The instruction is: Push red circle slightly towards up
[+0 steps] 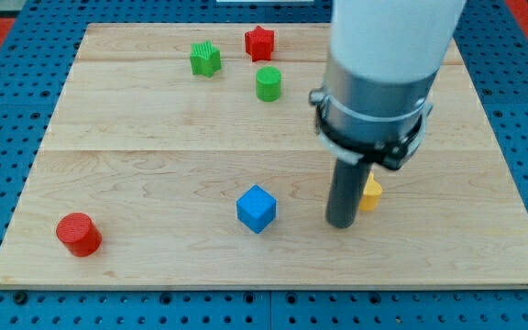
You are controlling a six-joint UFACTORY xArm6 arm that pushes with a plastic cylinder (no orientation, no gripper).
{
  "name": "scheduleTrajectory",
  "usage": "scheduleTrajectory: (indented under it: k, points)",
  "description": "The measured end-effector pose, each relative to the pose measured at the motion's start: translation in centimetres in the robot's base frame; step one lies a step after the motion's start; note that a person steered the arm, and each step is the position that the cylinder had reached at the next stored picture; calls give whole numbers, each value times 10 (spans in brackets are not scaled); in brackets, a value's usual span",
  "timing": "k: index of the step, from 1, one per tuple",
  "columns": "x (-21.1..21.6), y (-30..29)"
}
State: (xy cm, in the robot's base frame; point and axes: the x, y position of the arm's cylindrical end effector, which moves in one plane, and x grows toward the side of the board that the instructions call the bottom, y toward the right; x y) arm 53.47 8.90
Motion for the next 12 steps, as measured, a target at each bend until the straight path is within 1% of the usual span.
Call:
scheduleTrajectory:
  k: [1, 2, 3, 4, 5, 6, 7, 8, 9, 10, 11, 12]
  points:
    - [-5, -8]
    - [-3, -47]
    - [67, -60]
    - [84, -150]
    - [84, -285]
    - [68, -340]
    - [15, -324]
    - [7, -286]
    - [21, -350]
    - [79, -320]
    - [66, -286]
    - [44, -288]
